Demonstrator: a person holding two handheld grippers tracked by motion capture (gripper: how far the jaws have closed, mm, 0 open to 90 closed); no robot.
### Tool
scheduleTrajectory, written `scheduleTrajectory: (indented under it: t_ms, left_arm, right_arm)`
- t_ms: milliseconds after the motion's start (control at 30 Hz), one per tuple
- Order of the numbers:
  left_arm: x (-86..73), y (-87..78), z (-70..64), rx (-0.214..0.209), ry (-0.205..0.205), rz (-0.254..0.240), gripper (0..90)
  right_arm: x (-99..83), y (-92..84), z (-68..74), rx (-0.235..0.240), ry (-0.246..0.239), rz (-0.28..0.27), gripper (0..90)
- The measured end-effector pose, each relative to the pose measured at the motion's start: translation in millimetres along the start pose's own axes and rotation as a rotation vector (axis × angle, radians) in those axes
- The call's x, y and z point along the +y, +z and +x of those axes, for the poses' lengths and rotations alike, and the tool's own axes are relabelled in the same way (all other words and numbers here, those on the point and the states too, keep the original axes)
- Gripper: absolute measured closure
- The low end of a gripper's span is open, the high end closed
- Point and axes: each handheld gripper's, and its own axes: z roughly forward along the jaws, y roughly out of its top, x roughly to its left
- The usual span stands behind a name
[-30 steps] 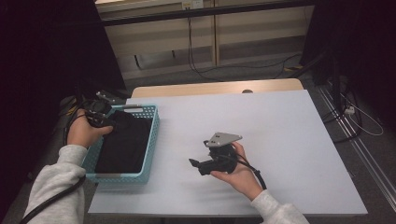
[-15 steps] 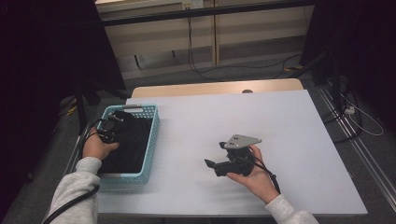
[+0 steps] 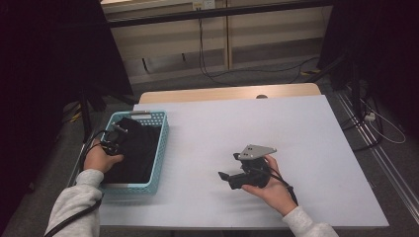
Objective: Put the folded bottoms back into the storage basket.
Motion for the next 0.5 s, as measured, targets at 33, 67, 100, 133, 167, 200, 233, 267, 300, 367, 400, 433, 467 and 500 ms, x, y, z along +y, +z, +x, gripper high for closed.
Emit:
scheduleTrajectory:
  t_ms: [33,67,100,133,167,200,233,267,300,367,400,433,467,500]
  left_arm:
    - [-0.1,-0.7,-1.2,0.005,0.002,-0.003,90.0]
    - [0.1,-1.4,-2.0,0.008,0.006,-0.005,90.0]
    - [0.5,-1.7,-2.8,0.002,0.006,0.001,90.0]
    - [1.3,-2.2,-3.6,-0.001,0.009,-0.001,90.0]
    - [2.7,-3.6,-3.6,0.002,0.010,-0.003,90.0]
    - [4.3,-6.2,-2.2,0.006,0.014,-0.016,90.0]
    - [6.1,-8.9,-0.6,0.035,0.019,-0.054,90.0]
    - [7.8,-11.5,1.9,0.047,0.013,-0.082,88.8]
    - [9.4,-13.0,4.2,0.050,-0.003,-0.106,88.7]
    - [12.8,-13.7,8.5,0.066,-0.013,-0.133,88.9]
    - [14.5,-12.0,11.0,0.068,-0.015,-0.125,89.8]
    - [15.6,-9.2,12.6,0.073,-0.023,-0.128,89.8]
    - [16.7,-6.5,14.5,0.083,-0.022,-0.117,89.8]
    - [17.3,-4.8,16.2,0.089,-0.032,-0.113,89.9]
  right_arm:
    - [0.0,0.2,0.3,-0.002,-0.003,0.001,16.6]
    - [0.0,0.4,0.7,-0.001,-0.004,0.002,16.5]
    - [0.2,0.6,0.9,0.001,-0.005,0.001,16.6]
    - [0.4,0.8,1.1,0.002,-0.008,0.001,16.6]
    - [0.6,0.9,1.3,0.002,-0.008,0.001,16.6]
    - [0.8,1.0,1.4,0.001,-0.008,0.001,16.6]
    - [0.9,1.2,1.4,0.001,-0.008,0.001,16.6]
    - [0.9,1.4,1.3,0.002,-0.008,0.001,16.6]
    - [0.9,1.6,1.2,0.003,-0.008,0.000,16.6]
    - [0.7,2.3,1.1,0.001,-0.006,0.004,16.5]
    - [0.6,2.7,1.0,0.002,-0.004,0.003,16.5]
    - [0.5,3.4,0.9,0.003,-0.002,0.004,16.5]
    - [0.2,4.2,1.0,0.001,0.000,0.006,16.5]
    - [0.0,4.8,1.3,0.002,-0.001,0.009,16.5]
